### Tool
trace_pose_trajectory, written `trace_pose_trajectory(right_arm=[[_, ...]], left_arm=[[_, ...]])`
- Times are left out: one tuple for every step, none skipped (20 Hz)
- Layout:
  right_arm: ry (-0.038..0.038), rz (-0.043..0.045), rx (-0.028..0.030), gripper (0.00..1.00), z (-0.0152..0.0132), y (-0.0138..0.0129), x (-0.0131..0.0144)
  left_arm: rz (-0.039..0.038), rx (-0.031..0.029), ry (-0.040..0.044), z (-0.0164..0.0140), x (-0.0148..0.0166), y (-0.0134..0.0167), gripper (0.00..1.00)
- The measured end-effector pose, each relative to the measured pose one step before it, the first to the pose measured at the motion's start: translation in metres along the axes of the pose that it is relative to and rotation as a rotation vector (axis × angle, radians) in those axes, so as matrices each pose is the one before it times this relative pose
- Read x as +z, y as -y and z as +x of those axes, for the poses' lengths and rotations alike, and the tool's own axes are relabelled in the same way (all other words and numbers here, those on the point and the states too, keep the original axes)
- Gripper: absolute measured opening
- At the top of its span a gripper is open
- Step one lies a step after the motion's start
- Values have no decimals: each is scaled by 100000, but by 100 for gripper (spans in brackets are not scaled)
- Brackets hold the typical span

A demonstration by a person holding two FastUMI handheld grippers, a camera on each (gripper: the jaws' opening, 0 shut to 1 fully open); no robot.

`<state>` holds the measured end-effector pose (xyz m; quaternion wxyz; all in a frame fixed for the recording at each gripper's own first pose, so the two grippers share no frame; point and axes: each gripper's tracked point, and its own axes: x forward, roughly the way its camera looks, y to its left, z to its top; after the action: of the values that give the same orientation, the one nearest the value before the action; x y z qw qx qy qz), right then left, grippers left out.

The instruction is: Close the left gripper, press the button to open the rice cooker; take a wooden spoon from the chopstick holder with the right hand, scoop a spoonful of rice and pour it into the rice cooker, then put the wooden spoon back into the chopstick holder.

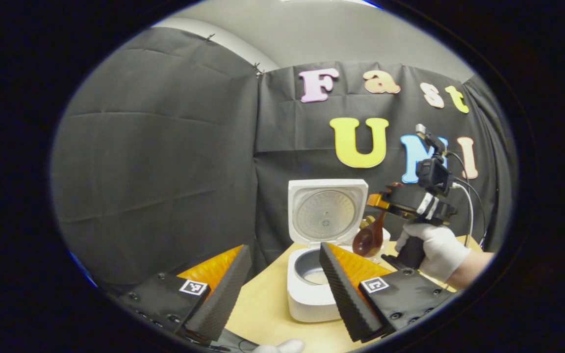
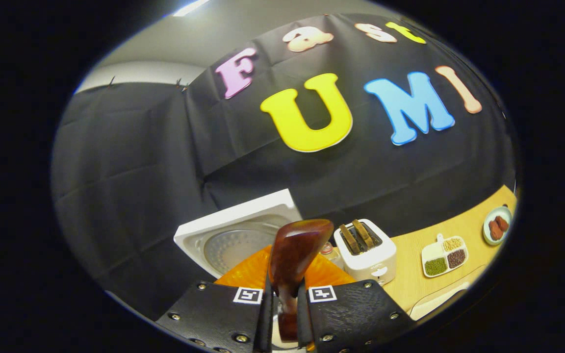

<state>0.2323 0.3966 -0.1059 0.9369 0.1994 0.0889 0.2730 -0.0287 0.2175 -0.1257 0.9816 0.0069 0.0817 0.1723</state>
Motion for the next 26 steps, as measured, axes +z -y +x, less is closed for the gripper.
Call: trace_pose_trajectory(right_arm=[[1595, 1973, -1938, 20, -690, 1680, 1120], [1285, 1273, -2745, 20, -706, 1998, 1026], [2156, -1314, -2912, 20, -826, 2058, 1076], [1452, -772, -2896, 20, -751, 2110, 1216], [1505, 124, -2366, 20, -832, 2332, 1107], [686, 335, -2788, 20, -764, 2427, 868], [970, -196, -3034, 20, -924, 2843, 900], [853, -320, -3734, 20, -876, 2918, 849], [771, -139, -3779, 20, -818, 3104, 937], [1241, -906, -3589, 20, -714, 2965, 900], [1111, -802, -3569, 20, -492, 3044, 832], [500, -204, -3268, 20, -566, 2834, 793], [797, 787, -3155, 20, -394, 2764, 750], [701, 832, -2542, 20, -257, 2585, 726], [784, 672, -2725, 20, -273, 2317, 735], [816, 384, -2103, 20, -82, 2065, 637], [113, 200, -1560, 20, 191, 1672, 367], [-775, 667, -1184, 20, -9, 1490, 78], [-156, 1315, -810, 20, 73, 1146, 203], [-214, 83, -687, 20, 456, 902, 96], [-87, -1429, -918, 19, 359, 1041, -233], [-148, -1383, -518, 20, 328, 797, -279], [-1177, -149, 100, 20, 237, 592, -527], [-1141, 320, -177, 19, 410, 639, -620], [-1203, 525, -586, 20, 375, 628, -616], [-1150, 770, -290, 20, 451, 500, -834]], left_arm=[[444, -1357, 453, -88, 444, 899, 99], [76, -1865, 300, -26, 294, 1262, 99], [-211, -1718, 780, -56, 396, 1223, 99], [5, -1767, 552, -260, 269, 1185, 99], [57, -2168, 491, -144, 319, 1424, 99], [162, -2065, 616, -196, 263, 1565, 99], [524, -2122, 68, 37, 300, 1619, 97], [484, -1663, 428, -116, -4, 1569, 95], [514, -1297, 254, -97, 462, 1294, 95], [83, -691, 934, -4, 417, 1143, 98], [-290, -1248, 81, -58, 356, 1327, 100], [-100, -435, 105, -271, 114, 1191, 100], [-400, -585, -424, -121, 56, 1024, 100], [-682, -151, -283, -176, -14, 1053, 100], [-506, -209, -662, -47, 44, 843, 100], [-786, 97, -999, -80, -223, 729, 100], [-1299, 13, -852, -109, -222, 791, 100], [-1324, -11, -1661, -21, -437, 616, 100], [-843, 349, -969, -5, -296, 600, 100], [71, 701, -1321, 46, -194, 389, 100], [70, 836, -701, -104, -115, 201, 100], [287, 403, 573, -2, 134, 405, 100], [651, 746, -68, -65, 102, 249, 100], [767, 795, 56, 68, -44, 207, 100], [488, 544, 174, -2, 159, 165, 100], [706, 518, 76, -185, -20, 299, 100]])
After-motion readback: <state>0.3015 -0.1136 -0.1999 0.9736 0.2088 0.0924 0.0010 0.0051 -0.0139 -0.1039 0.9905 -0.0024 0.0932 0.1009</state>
